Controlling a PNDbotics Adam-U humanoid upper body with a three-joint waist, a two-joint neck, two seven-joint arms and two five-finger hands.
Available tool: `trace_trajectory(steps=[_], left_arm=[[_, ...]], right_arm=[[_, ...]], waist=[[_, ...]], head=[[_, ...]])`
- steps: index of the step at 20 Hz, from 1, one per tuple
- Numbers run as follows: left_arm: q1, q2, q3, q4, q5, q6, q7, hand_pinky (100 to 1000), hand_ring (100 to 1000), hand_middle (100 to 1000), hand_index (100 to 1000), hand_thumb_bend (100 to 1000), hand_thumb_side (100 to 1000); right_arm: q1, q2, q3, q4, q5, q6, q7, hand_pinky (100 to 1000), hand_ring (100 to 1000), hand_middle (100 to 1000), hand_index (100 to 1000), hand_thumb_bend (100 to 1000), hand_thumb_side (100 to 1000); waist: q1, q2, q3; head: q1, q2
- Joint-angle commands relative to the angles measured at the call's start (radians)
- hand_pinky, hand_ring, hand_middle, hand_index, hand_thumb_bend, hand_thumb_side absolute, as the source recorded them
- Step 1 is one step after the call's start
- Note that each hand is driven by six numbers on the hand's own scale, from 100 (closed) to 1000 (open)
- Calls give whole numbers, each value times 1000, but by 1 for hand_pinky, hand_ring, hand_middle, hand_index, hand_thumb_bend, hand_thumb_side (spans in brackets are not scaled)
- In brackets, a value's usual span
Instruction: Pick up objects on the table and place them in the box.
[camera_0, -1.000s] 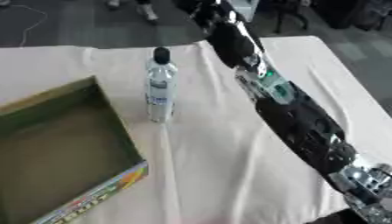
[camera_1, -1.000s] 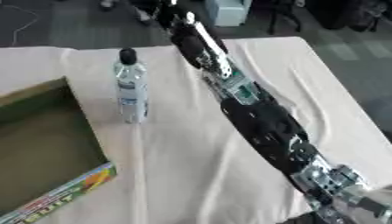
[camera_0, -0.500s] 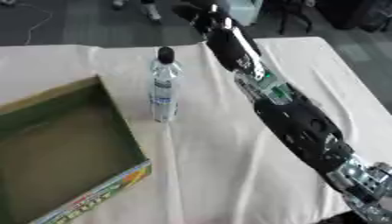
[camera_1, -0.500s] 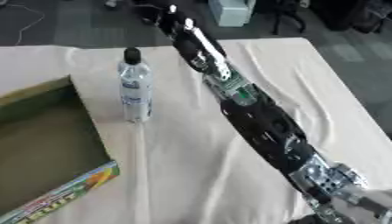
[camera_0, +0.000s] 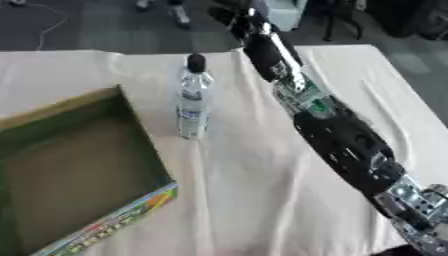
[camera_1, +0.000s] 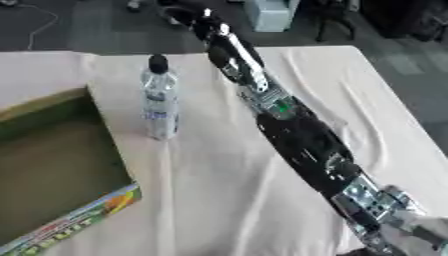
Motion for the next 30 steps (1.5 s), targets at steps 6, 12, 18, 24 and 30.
trace_trajectory(steps=[6,12,18,24,30], left_arm=[[-25,5,2,-11,10,-3,-7,765,836,841,787,160,1000],[-34,5,3,-11,16,-3,-8,765,836,840,787,160,1000],[-38,5,2,-11,21,-1,-12,765,836,841,787,160,1000],[-41,4,2,-11,24,-2,-14,766,836,841,787,160,1000],[-47,1,2,-11,28,-2,-16,766,836,841,787,160,1000]], right_arm=[[-55,-44,-10,46,-9,-199,185,986,915,913,934,729,750],[-56,-66,2,72,-67,-199,222,909,893,894,930,762,748],[-37,-93,3,86,-185,-192,300,853,867,877,931,782,761],[-45,-96,15,118,-307,-113,392,815,867,881,942,797,753],[-66,-99,14,165,-405,-25,476,805,859,875,945,809,742]], waist=[[3,-4,6],[0,-3,11],[-3,-3,14],[-3,-1,16],[-3,2,18]], head=[[-10,-1],[-5,-1],[2,-1],[-9,-1],[-66,-1]])
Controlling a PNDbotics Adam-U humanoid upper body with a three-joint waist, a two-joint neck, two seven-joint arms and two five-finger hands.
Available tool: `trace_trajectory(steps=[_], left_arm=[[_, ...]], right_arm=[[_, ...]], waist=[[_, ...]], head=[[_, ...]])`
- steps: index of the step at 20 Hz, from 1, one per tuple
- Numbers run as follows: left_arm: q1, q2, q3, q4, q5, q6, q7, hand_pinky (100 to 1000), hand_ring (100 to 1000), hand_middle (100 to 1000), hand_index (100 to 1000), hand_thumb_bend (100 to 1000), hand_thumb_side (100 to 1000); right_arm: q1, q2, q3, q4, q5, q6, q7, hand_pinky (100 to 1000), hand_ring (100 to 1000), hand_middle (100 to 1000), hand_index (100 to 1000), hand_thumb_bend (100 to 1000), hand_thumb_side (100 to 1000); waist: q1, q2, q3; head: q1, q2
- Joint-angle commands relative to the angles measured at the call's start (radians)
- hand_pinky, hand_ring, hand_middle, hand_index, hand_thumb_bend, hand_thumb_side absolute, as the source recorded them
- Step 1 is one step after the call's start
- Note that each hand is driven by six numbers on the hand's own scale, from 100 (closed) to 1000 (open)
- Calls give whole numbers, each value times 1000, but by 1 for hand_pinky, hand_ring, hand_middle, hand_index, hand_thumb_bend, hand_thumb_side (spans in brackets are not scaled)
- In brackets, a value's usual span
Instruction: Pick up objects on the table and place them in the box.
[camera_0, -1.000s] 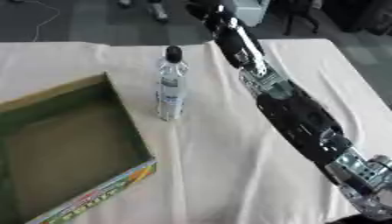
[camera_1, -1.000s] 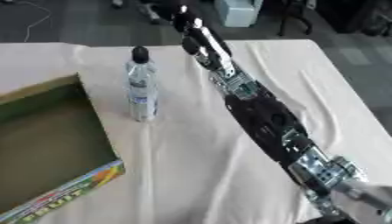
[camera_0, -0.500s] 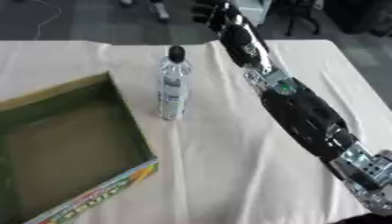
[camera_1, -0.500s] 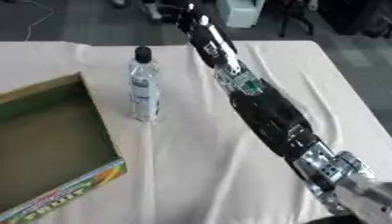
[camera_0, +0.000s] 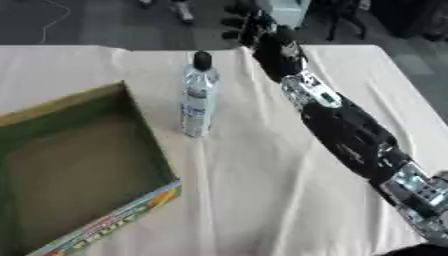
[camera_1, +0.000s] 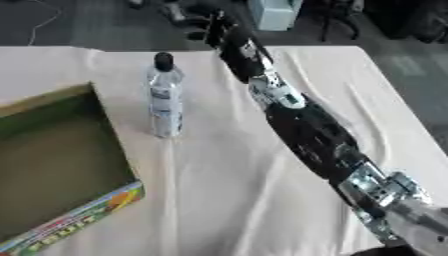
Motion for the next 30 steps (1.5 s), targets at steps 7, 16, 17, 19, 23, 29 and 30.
trace_trajectory(steps=[7,16,17,19,23,29,30], left_arm=[[-33,6,3,-11,10,-1,-7,766,836,841,787,161,1000],[-49,3,3,-11,26,1,-16,767,836,841,787,161,1000],[-50,3,4,-11,27,0,-17,767,836,841,787,161,1000],[-51,3,4,-11,28,-1,-19,767,836,841,787,161,1000],[-55,3,4,-11,33,-1,-22,768,836,841,788,162,1000],[-64,1,3,-11,42,0,-27,768,836,841,788,163,1000],[-65,0,3,-11,44,0,-28,768,835,841,788,163,1000]], right_arm=[[-51,-39,-10,21,-56,-241,304,809,857,873,942,818,716],[-58,-24,-15,47,-8,-325,305,838,862,874,934,814,706],[-60,-22,-15,47,-4,-336,305,842,861,875,933,812,707],[-63,-18,-14,48,5,-359,305,846,860,875,932,811,707],[-68,-11,-6,53,20,-386,305,847,858,872,929,809,700],[-70,-3,10,54,40,-396,305,827,858,876,933,800,677],[-70,-2,13,53,39,-392,305,826,858,877,933,801,680]], waist=[[4,-6,5],[-1,-5,12],[-1,-5,12],[-1,-5,13],[-1,-5,14],[-3,-3,18],[-3,-3,19]], head=[[-48,-1],[-52,-1],[-50,-1],[-49,-1],[-48,-1],[-43,-1],[-42,-1]])
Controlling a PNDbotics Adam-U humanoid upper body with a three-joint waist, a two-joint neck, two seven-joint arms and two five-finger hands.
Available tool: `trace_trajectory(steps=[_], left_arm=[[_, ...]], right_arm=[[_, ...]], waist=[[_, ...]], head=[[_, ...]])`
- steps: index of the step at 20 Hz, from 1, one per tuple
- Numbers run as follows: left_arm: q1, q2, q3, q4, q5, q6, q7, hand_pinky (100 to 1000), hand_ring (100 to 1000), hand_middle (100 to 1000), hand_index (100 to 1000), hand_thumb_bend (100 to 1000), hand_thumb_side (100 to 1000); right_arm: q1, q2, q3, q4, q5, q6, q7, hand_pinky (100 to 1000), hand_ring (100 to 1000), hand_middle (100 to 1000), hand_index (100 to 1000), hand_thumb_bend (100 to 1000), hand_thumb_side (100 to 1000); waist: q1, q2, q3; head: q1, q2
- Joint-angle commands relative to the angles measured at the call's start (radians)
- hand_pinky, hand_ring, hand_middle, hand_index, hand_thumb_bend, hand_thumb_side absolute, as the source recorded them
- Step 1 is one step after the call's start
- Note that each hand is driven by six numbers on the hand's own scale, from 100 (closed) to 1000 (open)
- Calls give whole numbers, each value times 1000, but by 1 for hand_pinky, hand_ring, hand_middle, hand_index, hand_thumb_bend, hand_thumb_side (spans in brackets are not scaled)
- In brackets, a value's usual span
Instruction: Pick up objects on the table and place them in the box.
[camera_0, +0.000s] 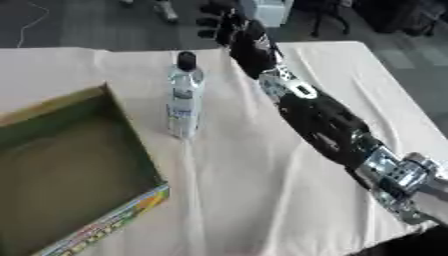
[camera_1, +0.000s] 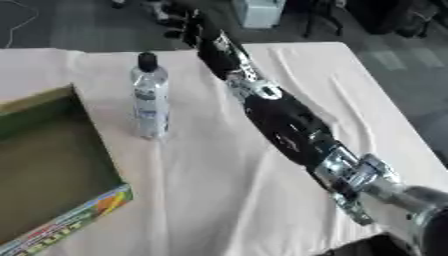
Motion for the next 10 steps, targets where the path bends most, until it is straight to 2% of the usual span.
trace_trajectory(steps=[1,10], left_arm=[[-23,8,3,-11,13,0,-6,768,836,841,788,162,1000],[-32,3,0,-11,23,3,-15,768,836,841,787,162,1000]], right_arm=[[-22,-14,6,-11,1,-345,348,811,857,878,934,797,673],[-21,-3,28,-25,-38,-295,348,792,854,872,935,791,660]], waist=[[5,-9,1],[1,-3,5]], head=[[-6,-1],[-4,-1]])
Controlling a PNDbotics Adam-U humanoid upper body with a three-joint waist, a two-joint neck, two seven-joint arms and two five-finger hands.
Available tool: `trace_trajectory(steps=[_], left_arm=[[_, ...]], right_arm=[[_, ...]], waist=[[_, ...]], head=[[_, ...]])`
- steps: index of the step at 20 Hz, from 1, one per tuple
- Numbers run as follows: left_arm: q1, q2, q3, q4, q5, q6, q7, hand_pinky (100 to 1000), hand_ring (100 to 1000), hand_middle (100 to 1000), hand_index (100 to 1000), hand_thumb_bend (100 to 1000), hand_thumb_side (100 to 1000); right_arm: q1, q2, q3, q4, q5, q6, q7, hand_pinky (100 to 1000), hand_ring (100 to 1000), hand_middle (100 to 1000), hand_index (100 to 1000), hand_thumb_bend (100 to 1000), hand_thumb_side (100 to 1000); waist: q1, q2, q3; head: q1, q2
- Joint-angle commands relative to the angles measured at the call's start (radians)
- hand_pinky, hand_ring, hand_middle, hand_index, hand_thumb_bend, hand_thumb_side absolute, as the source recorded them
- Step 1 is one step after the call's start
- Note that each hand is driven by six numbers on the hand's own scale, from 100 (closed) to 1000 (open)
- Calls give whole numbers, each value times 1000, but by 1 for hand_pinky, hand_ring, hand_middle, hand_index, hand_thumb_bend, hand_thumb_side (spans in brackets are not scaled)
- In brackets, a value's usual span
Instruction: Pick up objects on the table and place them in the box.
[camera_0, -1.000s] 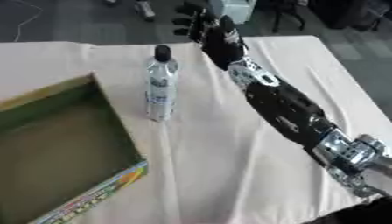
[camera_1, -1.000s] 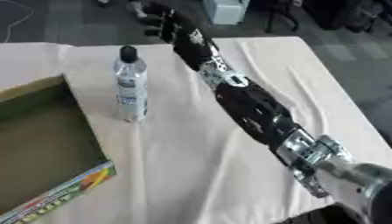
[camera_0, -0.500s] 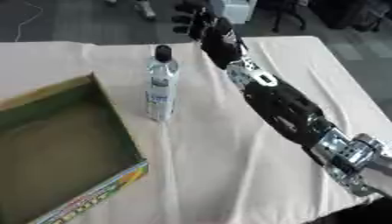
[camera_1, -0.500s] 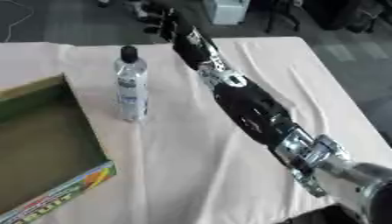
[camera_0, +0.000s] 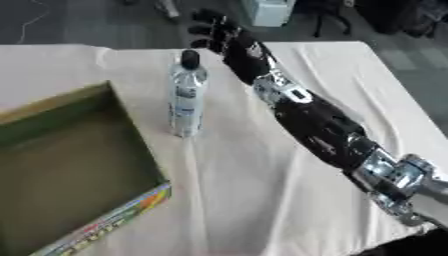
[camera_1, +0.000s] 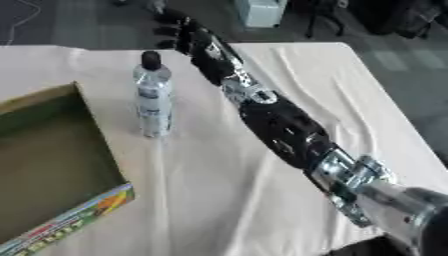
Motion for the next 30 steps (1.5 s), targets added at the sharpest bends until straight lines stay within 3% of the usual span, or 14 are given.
trace_trajectory(steps=[1,14,20,22,24,25,30], left_arm=[[-23,4,5,-11,10,0,-5,768,836,841,787,162,1000],[-35,1,4,-11,18,2,-11,768,836,841,787,163,1000],[-41,0,4,-11,24,2,-13,769,835,841,788,163,1000],[-43,0,4,-11,25,3,-14,769,835,841,788,163,1000],[-44,0,5,-11,27,3,-15,769,835,841,788,163,1000],[-44,0,5,-11,28,2,-15,769,835,841,788,164,1000],[-45,0,5,-11,30,2,-18,769,835,841,788,164,1000]], right_arm=[[-22,-18,-3,-23,-15,-313,328,796,854,871,934,791,661],[-28,-17,-3,-18,-4,-349,328,832,869,875,937,793,662],[-28,-11,10,-29,30,-368,328,854,884,887,947,821,549],[-29,-9,14,-31,42,-374,328,857,885,892,957,854,452],[-29,-9,16,-36,54,-376,328,856,884,894,960,855,432],[-29,-9,17,-38,59,-376,328,857,885,904,970,854,366],[-29,-9,18,-48,81,-377,328,862,886,912,976,847,312]], waist=[[6,-9,-1],[2,-6,7],[1,-7,10],[0,-7,11],[0,-7,12],[0,-7,12],[0,-8,12]], head=[[-5,-1],[-3,-1],[-2,-1],[-2,-1],[-1,-1],[0,-1],[1,-1]])
